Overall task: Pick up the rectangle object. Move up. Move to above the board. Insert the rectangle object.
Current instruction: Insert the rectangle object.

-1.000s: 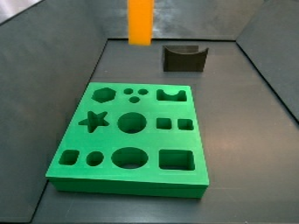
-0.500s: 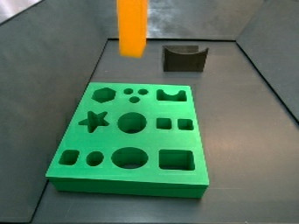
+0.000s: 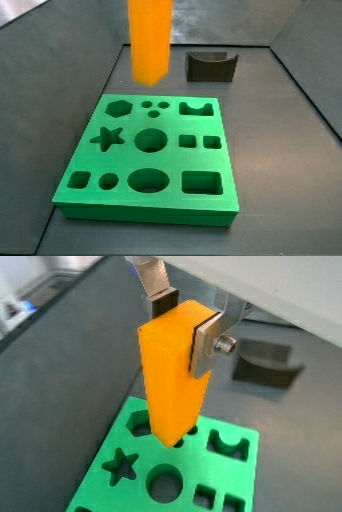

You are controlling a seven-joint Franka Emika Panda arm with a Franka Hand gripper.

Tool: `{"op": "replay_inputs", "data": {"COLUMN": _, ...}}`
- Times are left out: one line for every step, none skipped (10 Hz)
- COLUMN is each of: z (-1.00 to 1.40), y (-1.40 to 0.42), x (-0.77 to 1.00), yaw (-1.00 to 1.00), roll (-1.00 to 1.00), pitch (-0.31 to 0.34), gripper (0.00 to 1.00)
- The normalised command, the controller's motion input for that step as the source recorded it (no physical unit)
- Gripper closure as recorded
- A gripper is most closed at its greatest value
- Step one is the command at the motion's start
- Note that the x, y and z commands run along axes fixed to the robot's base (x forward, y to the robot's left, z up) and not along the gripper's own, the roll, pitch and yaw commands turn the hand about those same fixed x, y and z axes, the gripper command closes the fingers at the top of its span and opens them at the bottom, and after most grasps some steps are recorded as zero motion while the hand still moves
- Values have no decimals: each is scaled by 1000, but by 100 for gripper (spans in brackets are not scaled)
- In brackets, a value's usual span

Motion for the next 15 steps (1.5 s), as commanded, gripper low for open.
{"op": "replay_inputs", "data": {"z": -3, "y": -334, "x": 320, "yaw": -189, "roll": 0, "pitch": 37, "gripper": 100}}
{"op": "replay_inputs", "data": {"z": 0, "y": -49, "x": 43, "yaw": 0, "roll": 0, "pitch": 23, "gripper": 100}}
{"op": "replay_inputs", "data": {"z": 0, "y": -114, "x": 17, "yaw": 0, "roll": 0, "pitch": 0, "gripper": 100}}
{"op": "replay_inputs", "data": {"z": -20, "y": -426, "x": 386, "yaw": -477, "roll": 84, "pitch": 0, "gripper": 100}}
{"op": "replay_inputs", "data": {"z": -26, "y": -343, "x": 31, "yaw": -791, "roll": 73, "pitch": 1, "gripper": 100}}
{"op": "replay_inputs", "data": {"z": 0, "y": -277, "x": 0, "yaw": -900, "roll": 57, "pitch": 11, "gripper": 100}}
{"op": "replay_inputs", "data": {"z": 0, "y": -211, "x": 0, "yaw": -949, "roll": 49, "pitch": 3, "gripper": 100}}
{"op": "replay_inputs", "data": {"z": 0, "y": -171, "x": 0, "yaw": -977, "roll": 43, "pitch": 0, "gripper": 100}}
{"op": "replay_inputs", "data": {"z": 0, "y": -140, "x": 0, "yaw": -1000, "roll": 39, "pitch": 0, "gripper": 100}}
{"op": "replay_inputs", "data": {"z": 0, "y": -140, "x": 0, "yaw": -1000, "roll": 39, "pitch": 0, "gripper": 100}}
{"op": "replay_inputs", "data": {"z": 0, "y": -140, "x": 0, "yaw": -997, "roll": 39, "pitch": 0, "gripper": 100}}
{"op": "replay_inputs", "data": {"z": 0, "y": -137, "x": 0, "yaw": -994, "roll": 34, "pitch": 0, "gripper": 100}}
{"op": "replay_inputs", "data": {"z": 0, "y": -151, "x": 0, "yaw": -989, "roll": 30, "pitch": 0, "gripper": 100}}
{"op": "replay_inputs", "data": {"z": 0, "y": -183, "x": 3, "yaw": -974, "roll": 11, "pitch": 0, "gripper": 100}}
{"op": "replay_inputs", "data": {"z": 0, "y": -237, "x": 69, "yaw": -897, "roll": 19, "pitch": 0, "gripper": 100}}
